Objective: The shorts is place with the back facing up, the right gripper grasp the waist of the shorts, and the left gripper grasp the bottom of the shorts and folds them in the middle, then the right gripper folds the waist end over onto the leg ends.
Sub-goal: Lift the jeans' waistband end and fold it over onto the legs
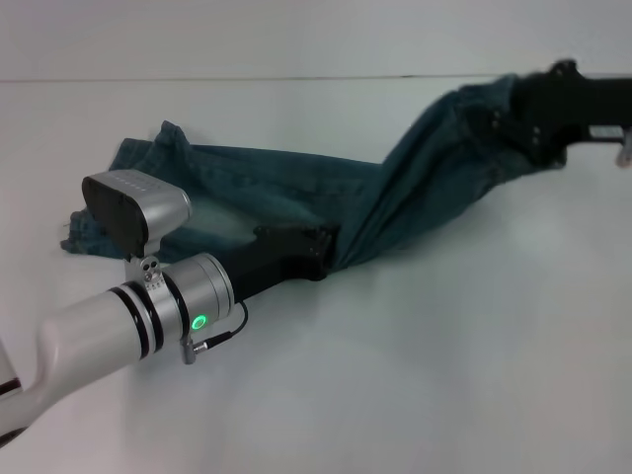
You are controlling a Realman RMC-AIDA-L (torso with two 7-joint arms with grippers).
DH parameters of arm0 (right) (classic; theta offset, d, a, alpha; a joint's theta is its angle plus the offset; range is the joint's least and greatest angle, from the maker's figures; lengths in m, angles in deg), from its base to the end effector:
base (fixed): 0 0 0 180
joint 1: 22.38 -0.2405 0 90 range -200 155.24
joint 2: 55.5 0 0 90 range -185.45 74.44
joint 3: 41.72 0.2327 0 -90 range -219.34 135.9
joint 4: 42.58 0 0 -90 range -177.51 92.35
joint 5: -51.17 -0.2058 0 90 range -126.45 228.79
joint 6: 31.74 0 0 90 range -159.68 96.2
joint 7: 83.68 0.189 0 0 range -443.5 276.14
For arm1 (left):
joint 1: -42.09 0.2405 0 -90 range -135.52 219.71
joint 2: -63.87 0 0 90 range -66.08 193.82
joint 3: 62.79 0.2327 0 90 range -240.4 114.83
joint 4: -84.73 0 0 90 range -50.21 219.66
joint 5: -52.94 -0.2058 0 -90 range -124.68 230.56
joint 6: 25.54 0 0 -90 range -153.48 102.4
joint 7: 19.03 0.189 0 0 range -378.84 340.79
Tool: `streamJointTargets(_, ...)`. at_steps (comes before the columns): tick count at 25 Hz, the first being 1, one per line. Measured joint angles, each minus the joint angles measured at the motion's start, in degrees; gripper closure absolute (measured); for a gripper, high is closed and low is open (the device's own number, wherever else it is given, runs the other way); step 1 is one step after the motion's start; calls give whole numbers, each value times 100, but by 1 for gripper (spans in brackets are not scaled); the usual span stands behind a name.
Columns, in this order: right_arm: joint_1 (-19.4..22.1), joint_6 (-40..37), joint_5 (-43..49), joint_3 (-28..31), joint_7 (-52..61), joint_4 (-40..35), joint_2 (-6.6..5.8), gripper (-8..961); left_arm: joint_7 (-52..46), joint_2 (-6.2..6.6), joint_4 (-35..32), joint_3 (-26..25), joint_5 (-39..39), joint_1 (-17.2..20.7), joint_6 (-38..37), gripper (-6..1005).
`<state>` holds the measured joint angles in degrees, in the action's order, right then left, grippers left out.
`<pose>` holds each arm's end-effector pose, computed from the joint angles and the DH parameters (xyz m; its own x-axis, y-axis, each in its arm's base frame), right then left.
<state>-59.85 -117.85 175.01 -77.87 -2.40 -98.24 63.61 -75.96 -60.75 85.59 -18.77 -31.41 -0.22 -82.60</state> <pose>0.1887 0.3941 0.0300 0.9436 -0.0944 -0.3172 -0.2289 -0.8784 -0.4196 -0.2052 0.3506 -0.1509 0.5800 0.4964 0.6459 0.7453 -0.6434 -0.1748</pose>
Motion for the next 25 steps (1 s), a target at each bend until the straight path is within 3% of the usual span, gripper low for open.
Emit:
streamJointTargets(5,-566,131,-15,-268,-24,248,12,896,61,0,49,-24,4,62,-35,997)
streamJointTargets(10,-1144,344,-4,-773,-46,721,-56,898,235,-1,181,-198,7,101,-73,998)
streamJointTargets(20,-2193,615,7,-1632,-518,1416,-60,899,1515,0,1117,-1119,-61,181,-222,998)
streamJointTargets(25,-2365,859,13,-2014,-626,1551,-21,899,2266,-1,1540,-1544,-68,342,-183,997)
